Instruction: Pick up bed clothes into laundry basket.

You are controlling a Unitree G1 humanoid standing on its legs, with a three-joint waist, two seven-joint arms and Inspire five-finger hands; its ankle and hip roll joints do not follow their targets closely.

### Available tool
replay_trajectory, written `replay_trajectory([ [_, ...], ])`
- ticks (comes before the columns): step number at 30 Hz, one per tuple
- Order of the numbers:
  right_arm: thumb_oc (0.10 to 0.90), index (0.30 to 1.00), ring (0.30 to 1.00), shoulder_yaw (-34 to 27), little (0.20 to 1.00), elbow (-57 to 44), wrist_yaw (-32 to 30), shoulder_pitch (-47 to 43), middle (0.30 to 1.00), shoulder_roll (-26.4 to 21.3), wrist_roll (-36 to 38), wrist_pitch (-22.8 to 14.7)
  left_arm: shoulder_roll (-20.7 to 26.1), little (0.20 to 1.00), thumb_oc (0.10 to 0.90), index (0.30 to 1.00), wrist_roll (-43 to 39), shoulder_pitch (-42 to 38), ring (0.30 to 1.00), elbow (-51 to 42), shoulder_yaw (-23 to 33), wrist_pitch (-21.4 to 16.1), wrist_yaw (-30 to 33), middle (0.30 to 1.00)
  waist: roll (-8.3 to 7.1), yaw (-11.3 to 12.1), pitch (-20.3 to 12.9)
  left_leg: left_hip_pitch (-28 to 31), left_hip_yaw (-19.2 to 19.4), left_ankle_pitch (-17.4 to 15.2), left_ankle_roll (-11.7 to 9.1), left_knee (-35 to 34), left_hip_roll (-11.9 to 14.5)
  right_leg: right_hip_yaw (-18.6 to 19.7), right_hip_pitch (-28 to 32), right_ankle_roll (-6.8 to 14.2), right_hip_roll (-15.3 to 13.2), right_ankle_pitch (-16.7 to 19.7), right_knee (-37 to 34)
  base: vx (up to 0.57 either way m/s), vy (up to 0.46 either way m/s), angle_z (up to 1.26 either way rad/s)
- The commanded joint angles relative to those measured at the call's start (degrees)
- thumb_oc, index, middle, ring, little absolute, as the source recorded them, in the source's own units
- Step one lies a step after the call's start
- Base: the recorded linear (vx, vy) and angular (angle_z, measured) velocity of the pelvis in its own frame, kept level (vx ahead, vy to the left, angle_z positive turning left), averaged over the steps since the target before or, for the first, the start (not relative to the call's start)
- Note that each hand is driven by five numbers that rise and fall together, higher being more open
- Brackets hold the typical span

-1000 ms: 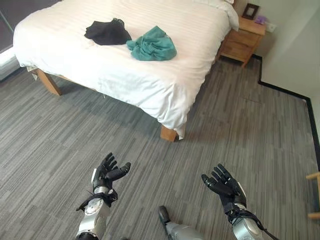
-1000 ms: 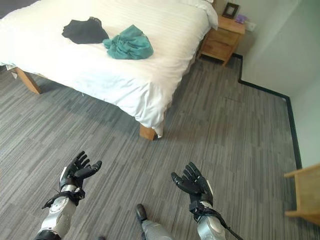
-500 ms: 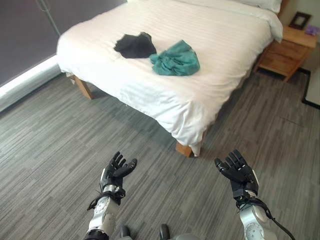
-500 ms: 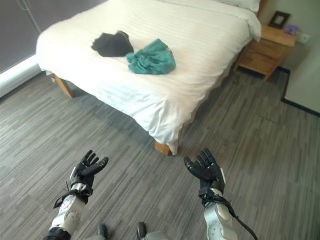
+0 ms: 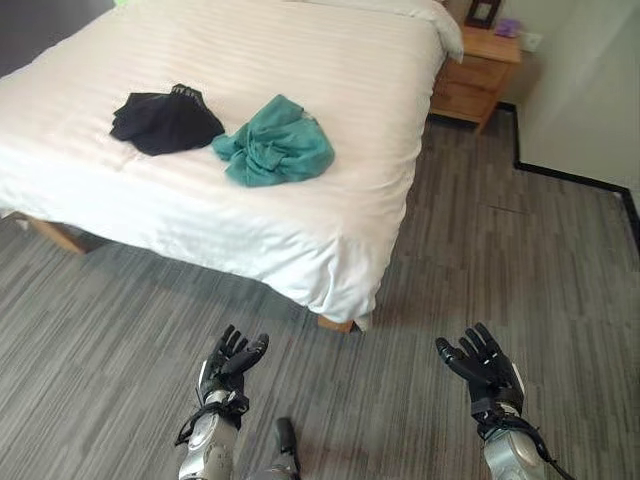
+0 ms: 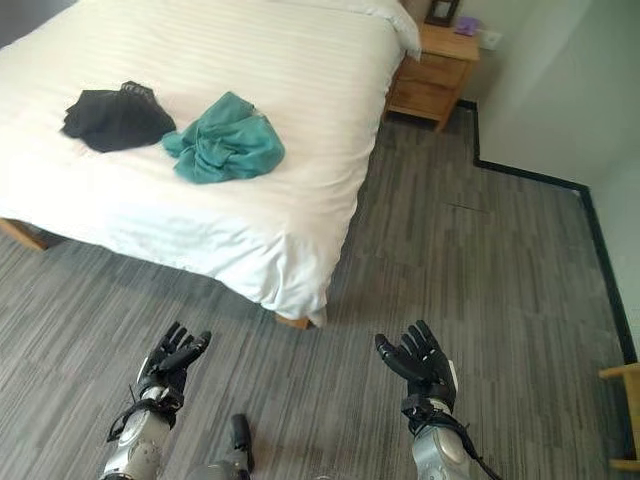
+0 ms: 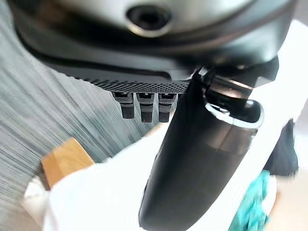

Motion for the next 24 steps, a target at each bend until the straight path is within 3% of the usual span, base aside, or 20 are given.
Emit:
replay_trajectory([
  [1, 0.800, 0.900, 0.900, -2.01, 0.900, -2.41, 2.41, -5.25, 0.900, -0.42, -0.94, -4.69, 5.88, 0.900, 0.800, 0.900, 1.66, -2.31, 0.900, -5.37, 0.77, -5.75, -2.19, 0.900, -1.40, 0.98, -0.84, 0.64, 5.64, -2.78, -8.45, 1.35, 6.54, 2.98, -1.58, 2.81, -5.96, 25.73, -10.06, 0.22, 0.157, -0.03],
  [2, 0.800, 0.900, 0.900, -1.86, 0.900, -1.92, 2.48, -5.19, 0.900, -0.33, -0.78, -4.58, 6.16, 0.900, 0.800, 0.900, 1.57, -2.98, 0.900, -4.79, 0.82, -5.81, -2.05, 0.900, -1.39, 0.52, -0.84, 1.62, 6.24, -3.37, -8.58, 0.98, 6.48, 1.25, -2.87, 3.04, -6.73, 26.18, -11.58, 0.24, 0.115, 0.01],
  [3, 0.800, 0.900, 0.900, -2.09, 0.900, -1.13, 2.84, -4.63, 0.900, -0.03, 0.46, -4.34, 6.19, 0.900, 0.800, 0.900, 1.01, -3.32, 0.900, -4.96, 0.33, -5.75, -2.29, 0.900, -1.12, -0.47, -0.90, 2.85, 5.91, -3.82, -8.69, 0.34, 6.18, 0.15, -4.81, 3.25, -5.05, 24.39, -14.37, 0.24, 0.115, 0.20],
  [4, 0.800, 0.900, 0.900, -2.10, 0.900, -1.10, 2.87, -4.63, 0.900, -0.05, 0.48, -4.36, 6.19, 0.900, 0.800, 0.900, 1.00, -3.32, 0.900, -4.96, 0.32, -5.75, -2.30, 0.900, -1.12, -0.55, -0.92, 2.81, 5.83, -3.86, -8.68, 0.38, 6.14, 0.07, -4.82, 3.26, -5.09, 24.31, -14.31, 0.29, 0.135, 0.22],
  [6, 0.800, 0.900, 0.900, -3.18, 0.900, -0.60, 4.05, -2.83, 0.900, 0.66, 2.53, -4.57, 6.40, 0.900, 0.800, 0.900, 1.99, -3.53, 0.900, -4.17, -0.89, -5.39, -3.51, 0.900, -0.64, -2.37, -1.00, 3.57, 4.53, -4.72, -8.50, 0.02, 5.30, 2.15, -7.42, 2.87, 0.32, 18.40, -19.69, 0.23, 0.152, 0.51],
  [8, 0.800, 0.900, 0.900, -3.54, 0.900, -0.59, 4.18, -2.17, 0.900, 0.98, 3.28, -4.87, 6.12, 0.900, 0.800, 0.900, 2.08, -3.43, 0.900, -3.69, -1.25, -5.37, -3.97, 0.900, -0.67, -2.82, -0.99, 4.10, 4.06, -5.35, -8.39, 0.02, 4.67, 2.10, -7.81, 2.42, 0.97, 17.01, -22.15, 0.14, 0.097, 0.70],
  [14, 0.800, 0.900, 0.900, -3.36, 0.900, -0.62, 2.98, -2.08, 0.900, -0.42, 0.03, -4.62, 4.62, 0.900, 0.800, 0.900, 0.78, -0.42, 0.900, -4.84, 0.69, -5.86, -3.68, 0.900, -1.56, -1.75, -1.93, 5.55, 3.22, -7.45, -7.98, 0.02, 2.13, -4.82, -5.95, 1.49, 0.51, 18.80, -29.71, 0.11, -0.002, 0.35],
  [18, 0.800, 0.900, 0.900, -4.84, 0.900, -2.73, 1.91, -2.89, 0.900, -1.19, -0.89, -5.39, 3.69, 0.900, 0.800, 0.900, -2.44, 1.00, 0.900, -5.86, 4.69, -7.57, -2.07, 0.900, -1.60, -0.58, -3.19, 5.51, 2.86, -7.65, -8.38, 0.02, 2.80, -4.94, -4.22, 1.00, 0.98, 18.67, -32.12, 0.07, -0.031, 0.04],
  [24, 0.800, 0.900, 0.900, -8.13, 0.900, -4.35, 0.51, -3.14, 0.900, -2.23, -3.15, -6.85, 5.56, 0.900, 0.800, 0.900, -0.91, 0.05, 0.900, -6.35, 9.80, -9.89, 0.66, 0.900, -1.66, 0.06, -4.33, 6.84, 2.66, -7.77, -9.14, 0.02, 3.65, -4.74, -1.31, -0.04, 1.43, 17.82, -34.42, 0.07, -0.048, -0.11],
])
